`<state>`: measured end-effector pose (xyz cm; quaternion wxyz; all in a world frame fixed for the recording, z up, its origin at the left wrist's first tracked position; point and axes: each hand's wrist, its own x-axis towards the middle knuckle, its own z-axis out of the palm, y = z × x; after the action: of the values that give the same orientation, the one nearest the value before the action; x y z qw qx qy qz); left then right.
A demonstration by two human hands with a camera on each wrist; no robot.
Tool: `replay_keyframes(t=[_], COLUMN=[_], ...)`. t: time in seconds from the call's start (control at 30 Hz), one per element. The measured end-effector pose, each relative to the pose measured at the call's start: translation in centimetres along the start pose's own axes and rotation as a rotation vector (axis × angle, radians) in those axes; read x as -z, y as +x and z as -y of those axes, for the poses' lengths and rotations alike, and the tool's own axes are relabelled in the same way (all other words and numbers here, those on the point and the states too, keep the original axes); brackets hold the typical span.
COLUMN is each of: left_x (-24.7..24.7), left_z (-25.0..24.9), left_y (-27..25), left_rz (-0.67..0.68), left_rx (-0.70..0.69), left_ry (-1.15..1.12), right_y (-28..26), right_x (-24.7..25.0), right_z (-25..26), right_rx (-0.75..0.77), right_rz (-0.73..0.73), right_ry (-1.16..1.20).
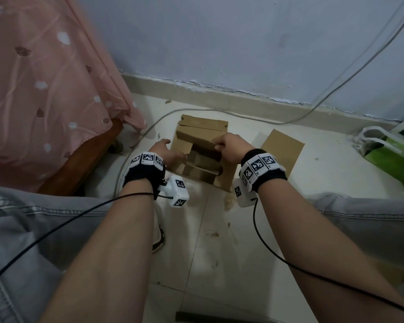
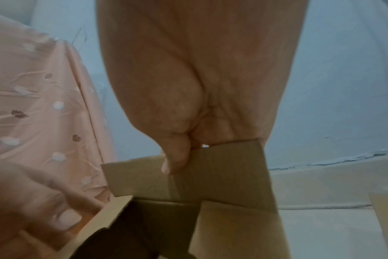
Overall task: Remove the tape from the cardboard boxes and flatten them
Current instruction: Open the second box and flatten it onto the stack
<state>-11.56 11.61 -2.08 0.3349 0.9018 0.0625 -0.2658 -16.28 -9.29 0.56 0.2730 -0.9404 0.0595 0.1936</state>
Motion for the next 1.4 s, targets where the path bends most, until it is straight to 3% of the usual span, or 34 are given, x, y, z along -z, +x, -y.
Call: replay_keyframes(t=[0.13, 0.27, 0.4, 0.47, 0.57, 0.6, 0.7, 0.83, 0.97, 1.07, 1.17, 1.4], left_x=[-1.8, -3.9, -4.4, -4.2, -4.1, -4.0, -3.7, -3.5, -4.0, -4.1, -3.7, -3.4], left_z=[0.4, 1.4, 1.5, 1.7, 2.1, 2.1, 1.5, 0.9, 1.5, 2.2, 2.8, 4.6], left_y=[-0.4, -0.4, -0.2, 0.1, 0.2, 0.2, 0.0, 0.0, 0.5, 0.6, 1.1, 2.3], left_rz=[0.089, 0.046, 0.103, 0.121, 0.121, 0.116, 0.123, 0.124, 0.091, 0.022, 0.023, 0.179], left_rx=[0.06, 0.12, 0.114, 0.136, 0.159, 0.163, 0.165, 0.152, 0.137, 0.139, 0.158, 0.12], left_ry=[0.186, 0.232, 0.18, 0.14, 0.104, 0.099, 0.124, 0.151, 0.239, 0.166, 0.095, -0.197], right_y=[0.0, 0.2, 0.6, 0.9, 0.8, 0.5, -0.1, 0.0, -0.4, -0.4, -0.6, -0.5], right_x=[-0.1, -0.6, -1.3, -2.1, -3.0, -3.1, -3.0, -3.1, -3.0, -2.1, -0.8, 0.3], right_z=[-0.6, -0.4, -0.7, -1.1, -1.7, -1.7, -1.4, -1.1, -1.4, -1.3, -1.0, -2.6], right_rx=[0.059, 0.099, 0.041, -0.087, -0.422, -0.459, -0.38, -0.397, -0.373, -0.361, -0.377, -0.398], right_rz=[0.021, 0.017, -0.132, -0.205, -0.101, -0.041, 0.132, 0.083, 0.044, 0.014, 0.007, 0.033], right_ry=[0.068, 0.1, 0.136, 0.098, 0.267, 0.272, 0.037, -0.056, 0.05, 0.2, 0.206, 0.173])
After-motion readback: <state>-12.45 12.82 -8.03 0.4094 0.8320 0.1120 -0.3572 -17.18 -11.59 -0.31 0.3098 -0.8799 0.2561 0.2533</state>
